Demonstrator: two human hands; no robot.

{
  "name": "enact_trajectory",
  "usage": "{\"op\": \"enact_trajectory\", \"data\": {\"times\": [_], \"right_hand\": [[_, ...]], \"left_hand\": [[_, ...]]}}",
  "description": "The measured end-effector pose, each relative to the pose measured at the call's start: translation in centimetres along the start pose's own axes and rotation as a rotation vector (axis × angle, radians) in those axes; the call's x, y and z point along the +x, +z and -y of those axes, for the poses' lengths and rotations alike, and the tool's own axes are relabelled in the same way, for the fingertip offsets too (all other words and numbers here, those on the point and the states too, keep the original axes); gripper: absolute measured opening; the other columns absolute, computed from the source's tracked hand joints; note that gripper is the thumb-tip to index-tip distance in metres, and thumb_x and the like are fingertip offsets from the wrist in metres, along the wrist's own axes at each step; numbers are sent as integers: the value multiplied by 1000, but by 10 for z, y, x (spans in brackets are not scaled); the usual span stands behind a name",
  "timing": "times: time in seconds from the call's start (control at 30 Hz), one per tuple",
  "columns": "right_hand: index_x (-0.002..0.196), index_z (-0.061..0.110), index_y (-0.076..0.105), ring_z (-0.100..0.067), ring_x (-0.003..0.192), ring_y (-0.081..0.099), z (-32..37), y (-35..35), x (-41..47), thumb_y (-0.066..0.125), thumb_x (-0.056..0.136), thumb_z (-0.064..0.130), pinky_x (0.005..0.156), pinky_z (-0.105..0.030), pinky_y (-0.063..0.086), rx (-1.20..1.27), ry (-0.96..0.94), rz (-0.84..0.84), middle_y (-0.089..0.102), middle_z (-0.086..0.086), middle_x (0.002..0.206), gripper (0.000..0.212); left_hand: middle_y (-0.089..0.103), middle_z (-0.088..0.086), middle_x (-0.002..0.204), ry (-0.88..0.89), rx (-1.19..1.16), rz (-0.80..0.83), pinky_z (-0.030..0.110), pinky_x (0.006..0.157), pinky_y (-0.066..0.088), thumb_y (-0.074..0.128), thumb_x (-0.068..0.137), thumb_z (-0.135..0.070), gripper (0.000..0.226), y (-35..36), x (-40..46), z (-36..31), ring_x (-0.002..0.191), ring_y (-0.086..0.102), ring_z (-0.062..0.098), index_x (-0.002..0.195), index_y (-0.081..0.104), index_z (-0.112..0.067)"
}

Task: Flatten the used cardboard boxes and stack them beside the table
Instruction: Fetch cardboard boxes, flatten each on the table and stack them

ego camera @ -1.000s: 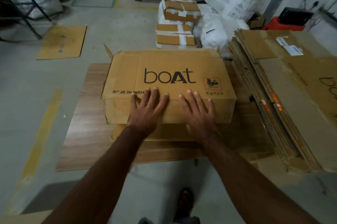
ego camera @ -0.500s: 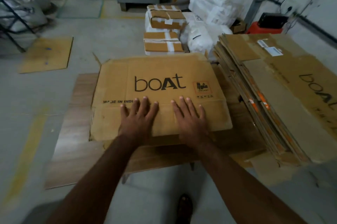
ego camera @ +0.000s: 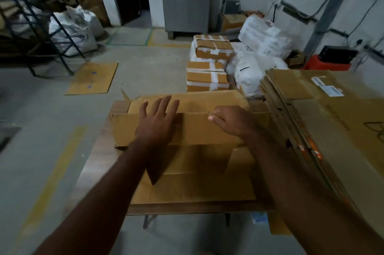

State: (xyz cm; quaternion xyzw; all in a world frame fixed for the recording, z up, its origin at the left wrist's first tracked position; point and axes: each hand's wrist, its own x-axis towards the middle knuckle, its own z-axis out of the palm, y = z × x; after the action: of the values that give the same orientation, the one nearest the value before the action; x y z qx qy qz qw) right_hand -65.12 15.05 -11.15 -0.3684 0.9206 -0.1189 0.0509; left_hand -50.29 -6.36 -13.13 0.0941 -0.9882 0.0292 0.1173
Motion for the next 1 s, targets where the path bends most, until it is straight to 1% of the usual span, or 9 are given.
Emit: {"op": "enact_trajectory", "data": {"times": [0.07, 0.13, 0.2, 0.3, 0.5, 0.6, 0.73, 0.87, 1.0], "right_hand": [[133, 33, 54, -26, 129, 51, -3, 17, 10, 31, 104, 58, 111, -55, 29, -108, 55, -15, 58, 2, 139, 45], [152, 36, 35, -26, 148, 31, -7, 32, 20, 24, 107, 56, 118, -59, 12, -113, 98, 10, 38, 2, 159, 51], [160, 37, 18, -24, 156, 12, -16, 47, 29, 18, 107, 56, 120, -62, 1, -96, 105, 87, 20, 3, 169, 56], [162, 37, 10, -22, 158, 0, -29, 71, 35, 14, 106, 59, 122, -58, -4, -78, 108, 182, 6, 2, 172, 60], [163, 32, 15, -19, 158, -2, -38, 76, 8, 36, 99, 69, 127, -53, -3, 1, -64, 128, 5, 2, 172, 77], [162, 35, 17, -16, 158, -1, -55, 84, -24, 40, 96, 73, 126, -49, -4, -14, -52, 61, 6, 5, 172, 80], [163, 34, 15, -16, 158, 0, -75, 89, -57, 51, 100, 41, 125, -47, -5, -73, -20, -25, 9, 5, 172, 73], [163, 27, 20, -16, 158, -3, -89, 84, -93, 55, 85, 17, 126, -46, -5, 31, 53, -37, 8, 3, 172, 87], [163, 22, 21, -16, 158, 9, -120, 80, -141, 47, 89, 6, 125, -44, 22, 210, 214, -102, 13, 3, 171, 80]], "left_hand": [[-7, 13, 170, 6, -34, -54, 67, 120, 1, 50, 95, -59, 88, 23, -9, -11, 156, 0, 36, 162, 0, -30], [-20, 11, 168, 5, -75, 17, 72, 116, -3, 52, 93, -63, 94, 42, -18, -23, 155, -13, 36, 162, -4, -33], [-25, 7, 167, -41, -115, 158, 77, 115, 4, 52, 93, -65, 97, 57, -25, -33, 154, -17, 33, 162, -10, -34], [-25, 2, 168, -120, -92, 281, 77, 115, 7, 44, 92, -73, 97, 74, -28, -41, 155, -14, 32, 158, -19, -39], [-13, -1, 170, -188, -109, 367, 74, 116, 12, 44, 94, -71, 86, 64, -17, -38, 157, -6, 30, 159, -5, -41], [-13, -2, 170, -202, -122, 409, 74, 116, 15, 49, 94, -69, 88, 60, -14, -38, 157, -6, 29, 160, -2, -41], [-10, -3, 170, -226, -151, 392, 78, 113, 14, 53, 92, -68, 88, 63, -10, -50, 157, -5, 29, 160, 3, -41], [-6, -5, 171, -240, -176, 350, 81, 112, 9, 53, 94, -65, 82, 69, -6, -64, 157, -3, 27, 159, 10, -41], [0, -2, 171, -241, -200, 316, 82, 110, 7, 56, 95, -59, 79, 70, -4, -66, 157, -1, 28, 160, 17, -36]]}}
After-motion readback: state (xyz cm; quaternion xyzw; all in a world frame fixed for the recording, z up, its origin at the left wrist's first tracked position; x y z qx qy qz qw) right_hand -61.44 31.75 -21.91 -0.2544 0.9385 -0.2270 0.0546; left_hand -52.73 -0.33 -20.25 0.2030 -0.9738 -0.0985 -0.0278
